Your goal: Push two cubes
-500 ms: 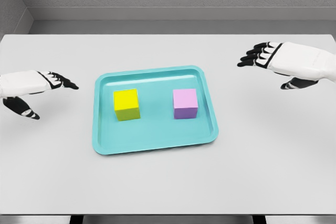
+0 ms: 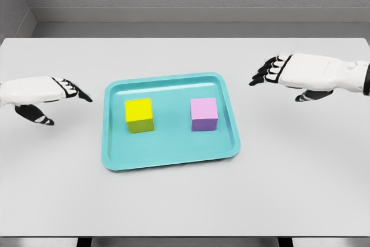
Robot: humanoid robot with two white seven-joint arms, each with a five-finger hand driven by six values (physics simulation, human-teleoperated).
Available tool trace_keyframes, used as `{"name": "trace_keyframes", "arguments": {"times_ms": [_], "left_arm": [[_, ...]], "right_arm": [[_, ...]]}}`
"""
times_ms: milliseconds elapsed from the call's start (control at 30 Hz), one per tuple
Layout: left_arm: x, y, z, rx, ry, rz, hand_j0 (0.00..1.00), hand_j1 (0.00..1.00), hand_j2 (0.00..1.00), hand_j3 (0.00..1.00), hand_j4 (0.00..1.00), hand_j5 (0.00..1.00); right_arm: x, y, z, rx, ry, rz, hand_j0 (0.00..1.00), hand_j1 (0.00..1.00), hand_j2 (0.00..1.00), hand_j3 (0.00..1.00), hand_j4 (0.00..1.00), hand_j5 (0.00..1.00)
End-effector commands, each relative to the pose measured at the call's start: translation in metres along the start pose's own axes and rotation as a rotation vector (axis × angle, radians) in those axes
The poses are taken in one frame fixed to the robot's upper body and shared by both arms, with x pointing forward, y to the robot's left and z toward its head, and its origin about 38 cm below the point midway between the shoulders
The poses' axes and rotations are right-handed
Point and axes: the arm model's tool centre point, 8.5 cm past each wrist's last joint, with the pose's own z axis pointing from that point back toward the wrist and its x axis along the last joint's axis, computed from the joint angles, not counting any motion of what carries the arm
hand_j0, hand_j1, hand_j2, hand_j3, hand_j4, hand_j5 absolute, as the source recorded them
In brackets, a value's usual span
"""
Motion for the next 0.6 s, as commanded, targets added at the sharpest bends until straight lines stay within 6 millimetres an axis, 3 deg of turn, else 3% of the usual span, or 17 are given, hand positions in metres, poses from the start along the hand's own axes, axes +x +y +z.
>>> {"name": "trace_keyframes", "arguments": {"times_ms": [0, 33, 67, 233, 300, 400, 500, 567], "left_arm": [[-0.004, -0.007, -0.006, -0.034, 0.014, 0.007, 0.17, 0.17, 0.17, 0.17, 0.17, 0.17], [-0.003, -0.008, -0.008, -0.035, 0.007, 0.006, 0.16, 0.16, 0.16, 0.16, 0.16, 0.16], [-0.004, -0.01, -0.009, -0.042, 0.01, 0.008, 0.16, 0.16, 0.16, 0.16, 0.16, 0.16], [-0.002, -0.004, -0.01, -0.032, 0.003, -0.001, 0.12, 0.12, 0.12, 0.12, 0.12, 0.12], [0.006, -0.003, -0.031, -0.01, -0.037, 0.007, 0.11, 0.11, 0.11, 0.11, 0.11, 0.11], [0.011, 0.0, -0.036, -0.001, -0.053, 0.001, 0.12, 0.12, 0.12, 0.12, 0.12, 0.12], [0.022, 0.004, -0.054, 0.021, -0.099, 0.004, 0.12, 0.12, 0.12, 0.12, 0.12, 0.12], [0.024, 0.005, -0.057, 0.025, -0.106, 0.003, 0.12, 0.12, 0.12, 0.12, 0.12, 0.12]], "right_arm": [[-0.005, 0.006, 0.008, 0.031, 0.021, -0.006, 0.22, 0.22, 0.22, 0.22, 0.22, 0.22], [-0.004, 0.005, 0.009, 0.034, 0.022, -0.002, 0.03, 0.03, 0.03, 0.03, 0.03, 0.03], [-0.004, 0.004, 0.007, 0.04, 0.017, 0.006, 0.0, 0.0, 0.0, 0.0, 0.0, 0.0], [0.009, 0.02, -0.022, 0.135, -0.046, 0.037, 0.0, 0.0, 0.0, 0.0, 0.0, 0.0], [0.015, 0.026, -0.036, 0.16, -0.064, 0.06, 0.0, 0.0, 0.0, 0.0, 0.0, 0.0], [0.017, 0.031, -0.056, 0.169, -0.078, 0.065, 0.0, 0.0, 0.0, 0.0, 0.0, 0.0], [0.019, 0.036, -0.078, 0.182, -0.106, 0.052, 0.0, 0.0, 0.0, 0.0, 0.0, 0.0], [0.019, 0.035, -0.078, 0.182, -0.106, 0.054, 0.0, 0.0, 0.0, 0.0, 0.0, 0.0]]}}
